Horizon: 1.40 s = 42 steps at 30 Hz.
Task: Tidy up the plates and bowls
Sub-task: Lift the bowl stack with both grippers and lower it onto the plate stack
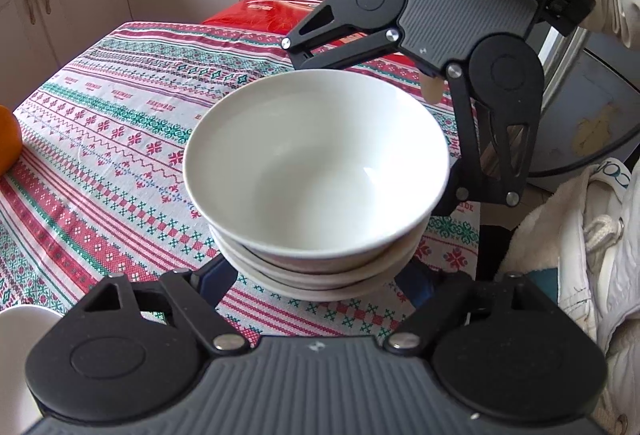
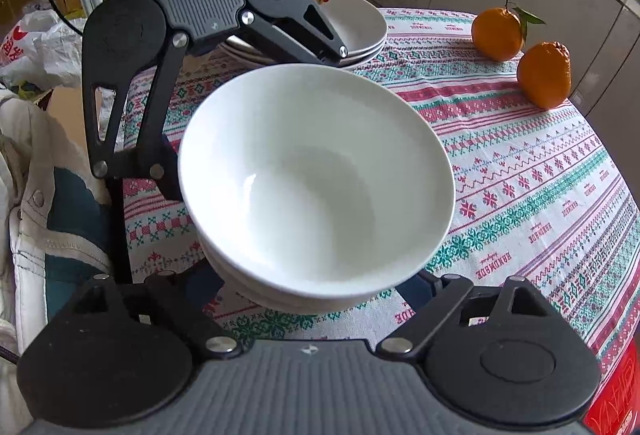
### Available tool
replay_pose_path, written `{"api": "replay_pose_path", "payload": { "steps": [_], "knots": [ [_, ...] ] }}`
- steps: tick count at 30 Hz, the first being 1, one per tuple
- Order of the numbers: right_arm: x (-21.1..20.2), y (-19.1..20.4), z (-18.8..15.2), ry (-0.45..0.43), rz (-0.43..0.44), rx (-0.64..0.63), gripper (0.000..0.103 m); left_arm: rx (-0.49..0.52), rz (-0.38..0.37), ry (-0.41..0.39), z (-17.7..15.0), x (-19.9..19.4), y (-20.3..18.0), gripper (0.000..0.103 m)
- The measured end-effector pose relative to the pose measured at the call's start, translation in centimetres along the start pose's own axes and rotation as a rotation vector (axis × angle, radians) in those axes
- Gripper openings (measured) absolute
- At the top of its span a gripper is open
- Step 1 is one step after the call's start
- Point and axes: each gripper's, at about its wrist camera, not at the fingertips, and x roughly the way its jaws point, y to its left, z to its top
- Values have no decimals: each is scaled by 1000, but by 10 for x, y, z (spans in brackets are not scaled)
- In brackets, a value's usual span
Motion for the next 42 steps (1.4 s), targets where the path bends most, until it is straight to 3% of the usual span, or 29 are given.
{"api": "replay_pose_path", "payload": {
  "steps": [22,42],
  "knots": [
    [-5,5,8,2,0,30,89,5,23,-16,-2,-10,-5,84],
    [-7,21,85,-30,-8,-155,89,-86,186,-88,-37,-84,4,84]
  ]
}}
